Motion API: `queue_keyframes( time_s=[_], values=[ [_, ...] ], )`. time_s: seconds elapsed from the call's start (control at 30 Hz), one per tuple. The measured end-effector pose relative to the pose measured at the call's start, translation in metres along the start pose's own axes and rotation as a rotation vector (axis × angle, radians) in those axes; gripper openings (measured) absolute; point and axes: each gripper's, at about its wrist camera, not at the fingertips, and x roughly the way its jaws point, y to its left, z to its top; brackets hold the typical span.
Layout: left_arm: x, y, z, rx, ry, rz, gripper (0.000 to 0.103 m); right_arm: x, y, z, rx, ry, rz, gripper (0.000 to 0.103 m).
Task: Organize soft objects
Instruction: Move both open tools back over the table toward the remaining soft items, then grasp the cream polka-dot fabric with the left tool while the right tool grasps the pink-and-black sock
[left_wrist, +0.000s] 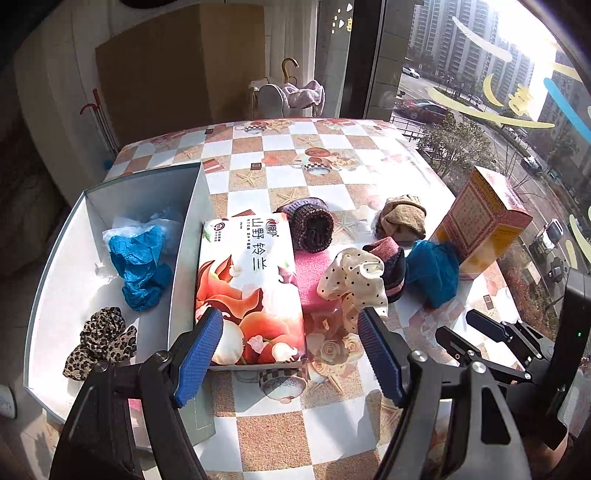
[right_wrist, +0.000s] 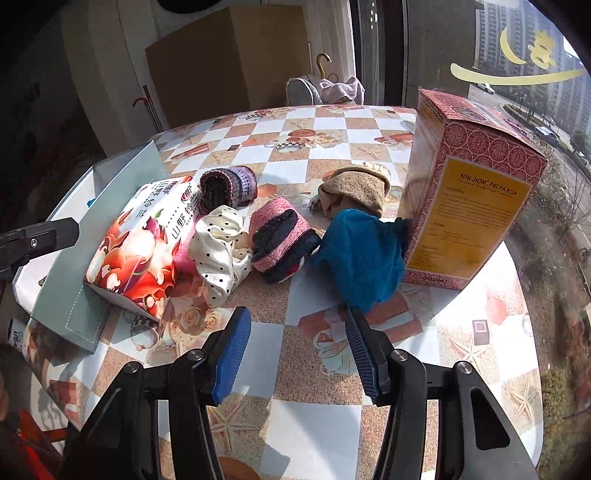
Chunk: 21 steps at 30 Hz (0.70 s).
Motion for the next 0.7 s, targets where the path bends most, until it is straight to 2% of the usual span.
queue_keyframes(
  time_s=[0.2, 0.27, 0.4, 0.43, 0.47, 0.5, 0.53, 0.7],
  values=[
    [0.046, -0.056, 0.011, 0.088, 0.074, 0.036, 0.079, -0.012, -0.022, -0.02, 0.044, -0.009, -0.013, 0.055],
    [0.062, -0.067, 0.013, 0.109, 0.101, 0.03, 0.079, -0.017, -0.026, -0.024, 0.05, -0.018, -0.018, 0.055],
    [0.091, -0.078, 0.014, 0.118, 0.125, 0.075, 0.079, -0.022, -0.032, -0.027, 0.069, -0.028, -0.008, 0.055],
    [0.096, -0.077, 0.014, 0.108, 0.126, 0.068, 0.075, -0.024, -0.034, -0.029, 0.069, -0.032, -0.007, 0.055],
    [0.099, -0.075, 0.013, 0.096, 0.132, 0.038, 0.064, -0.025, -0.035, -0.03, 0.069, -0.034, -0.004, 0.055],
    [0.102, -0.071, 0.012, 0.085, 0.154, 0.011, 0.024, -0.026, -0.036, -0.031, 0.068, -0.036, -0.002, 0.055],
    [0.105, -0.068, 0.01, 0.069, 0.179, -0.004, 0.015, -0.027, -0.036, -0.03, 0.067, -0.038, -0.003, 0.055],
    [0.075, -0.056, -0.012, 0.049, 0.134, -0.036, 0.015, -0.027, -0.037, -0.028, 0.049, -0.05, 0.005, 0.055]
  ],
)
